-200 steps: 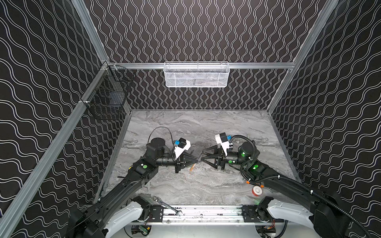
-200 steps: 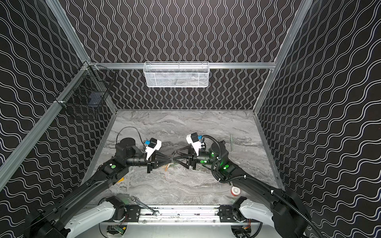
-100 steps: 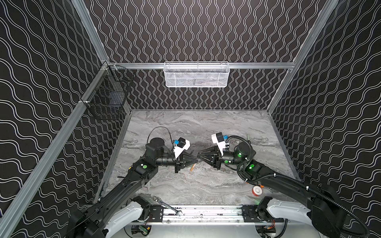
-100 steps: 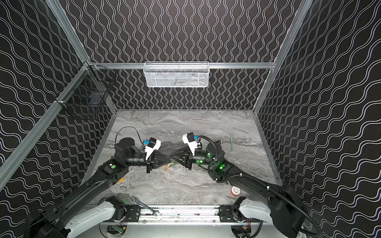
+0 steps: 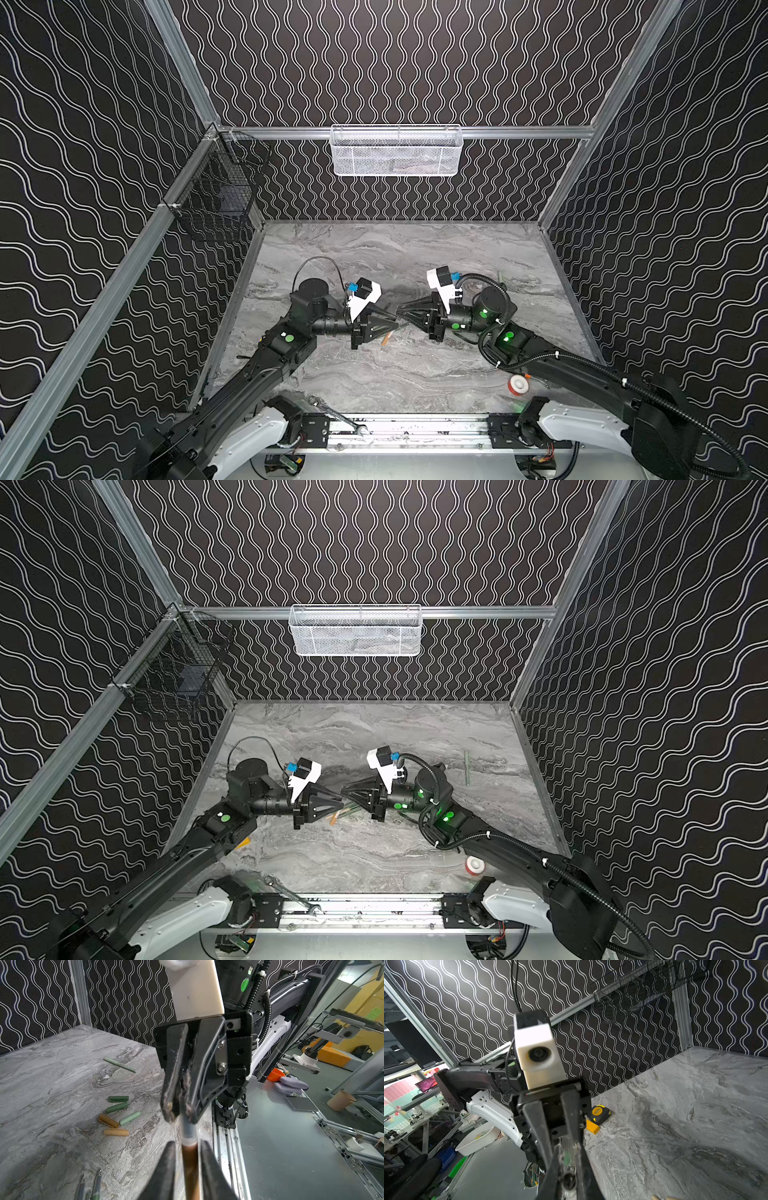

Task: Insert the pens into the pen caps

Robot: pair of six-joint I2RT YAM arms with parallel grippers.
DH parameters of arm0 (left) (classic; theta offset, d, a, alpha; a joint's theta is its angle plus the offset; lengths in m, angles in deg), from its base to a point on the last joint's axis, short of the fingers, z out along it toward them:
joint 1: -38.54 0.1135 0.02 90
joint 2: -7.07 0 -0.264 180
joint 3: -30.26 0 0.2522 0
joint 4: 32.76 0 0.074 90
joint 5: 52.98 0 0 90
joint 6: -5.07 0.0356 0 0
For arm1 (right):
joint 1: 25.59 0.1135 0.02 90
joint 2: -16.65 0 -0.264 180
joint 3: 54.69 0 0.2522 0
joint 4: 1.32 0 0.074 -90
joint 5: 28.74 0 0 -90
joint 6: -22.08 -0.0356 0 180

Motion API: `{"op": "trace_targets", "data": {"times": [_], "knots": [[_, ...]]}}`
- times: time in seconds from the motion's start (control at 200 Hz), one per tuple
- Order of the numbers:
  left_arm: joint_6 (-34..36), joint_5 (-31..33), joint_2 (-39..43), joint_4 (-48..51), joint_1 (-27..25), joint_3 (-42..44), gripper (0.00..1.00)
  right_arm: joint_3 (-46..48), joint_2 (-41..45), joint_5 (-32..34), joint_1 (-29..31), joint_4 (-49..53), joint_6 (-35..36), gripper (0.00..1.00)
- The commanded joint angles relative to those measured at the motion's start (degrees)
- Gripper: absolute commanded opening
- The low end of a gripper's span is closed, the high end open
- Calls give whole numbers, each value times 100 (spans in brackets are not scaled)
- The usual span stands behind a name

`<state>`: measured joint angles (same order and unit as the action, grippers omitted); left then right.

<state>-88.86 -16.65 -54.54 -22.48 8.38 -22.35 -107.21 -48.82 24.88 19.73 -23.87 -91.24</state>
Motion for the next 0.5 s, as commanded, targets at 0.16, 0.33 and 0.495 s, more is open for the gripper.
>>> {"op": "trace_targets", "data": {"times": [0.16,0.33,0.495], "knots": [[313,-27,78,150,8,-7,99,-346,113,-26,3,255,-48,0],[252,-184,61,-15,9,9,94,-543,36,-211,3,473,-64,0],[233,-239,-2,-135,5,10,80,-614,-43,-393,4,599,-68,0]]}}
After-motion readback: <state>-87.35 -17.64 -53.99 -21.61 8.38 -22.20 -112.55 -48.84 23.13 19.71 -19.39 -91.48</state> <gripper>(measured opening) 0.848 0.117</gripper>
